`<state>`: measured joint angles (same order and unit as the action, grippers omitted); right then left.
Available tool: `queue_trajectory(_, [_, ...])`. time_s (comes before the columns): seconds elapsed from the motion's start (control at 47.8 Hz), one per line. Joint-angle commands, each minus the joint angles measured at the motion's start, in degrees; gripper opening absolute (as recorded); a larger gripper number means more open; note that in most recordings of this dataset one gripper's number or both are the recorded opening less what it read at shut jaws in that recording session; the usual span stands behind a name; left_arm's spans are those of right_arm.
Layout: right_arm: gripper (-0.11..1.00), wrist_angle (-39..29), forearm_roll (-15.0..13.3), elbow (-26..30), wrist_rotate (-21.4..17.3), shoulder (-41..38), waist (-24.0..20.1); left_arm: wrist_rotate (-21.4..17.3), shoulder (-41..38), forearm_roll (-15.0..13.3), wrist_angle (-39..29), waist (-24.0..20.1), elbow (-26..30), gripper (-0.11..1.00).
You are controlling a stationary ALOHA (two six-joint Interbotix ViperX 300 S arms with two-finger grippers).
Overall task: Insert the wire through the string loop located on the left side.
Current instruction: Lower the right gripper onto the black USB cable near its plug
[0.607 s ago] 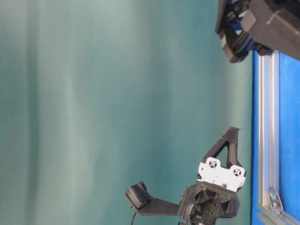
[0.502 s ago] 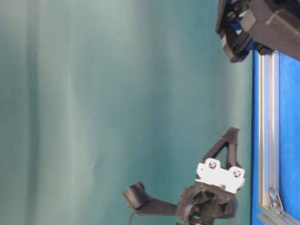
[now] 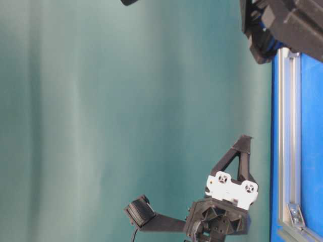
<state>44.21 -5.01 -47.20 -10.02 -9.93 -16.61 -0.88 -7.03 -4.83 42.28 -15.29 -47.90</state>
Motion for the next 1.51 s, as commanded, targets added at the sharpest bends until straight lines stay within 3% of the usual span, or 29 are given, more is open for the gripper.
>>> queue_trajectory(0.0, [-0.05,0.26,0.0,0.44,-0.18,2.02,-0.35,-0.09,1.58,0.18,0.26,-0.09,0.62,0.0])
queue_trajectory(0.125, [0.12,0.09,0.18,0.53,-0.26,2.02,-0.62,-0.09,1.67,0.18,0.18,-0.09,0.44,0.0])
queue_trajectory(0.356, [0.77,-1.14,0.44,0.7,-0.09,1.76,-1.23,-0.09,1.67,0.18,0.18,-0.09,0.26,0.0])
queue_trajectory(0.418, [0.88,-1.67,0.53,0.7,-0.09,1.67,-1.23,-0.09,1.67,0.18,0.18,-0.09,0.26,0.0])
queue_trajectory(0.502, [0.84,-2.02,0.88,0.97,-0.09,1.05,-1.23,-0.09,1.67,0.18,0.18,-0.18,0.35,0.0])
queue_trajectory(0.92, [0.86,-2.02,4.31,5.19,-0.09,-9.23,-1.23,-0.09,1.76,0.18,0.09,-0.18,0.18,0.0])
queue_trajectory(1.255, [0.85,-2.02,5.19,5.45,-0.09,-10.9,-1.05,0.0,2.02,0.18,-0.18,-0.53,-0.53,0.0])
queue_trajectory(1.401, [0.76,-2.02,5.27,5.62,-0.09,-10.99,-0.79,0.0,1.93,0.18,-0.18,-0.53,-0.53,0.0])
queue_trajectory(1.485, [0.61,-2.02,5.27,5.62,0.09,-11.07,-0.79,0.0,1.93,0.18,-0.18,-0.53,-0.53,0.0])
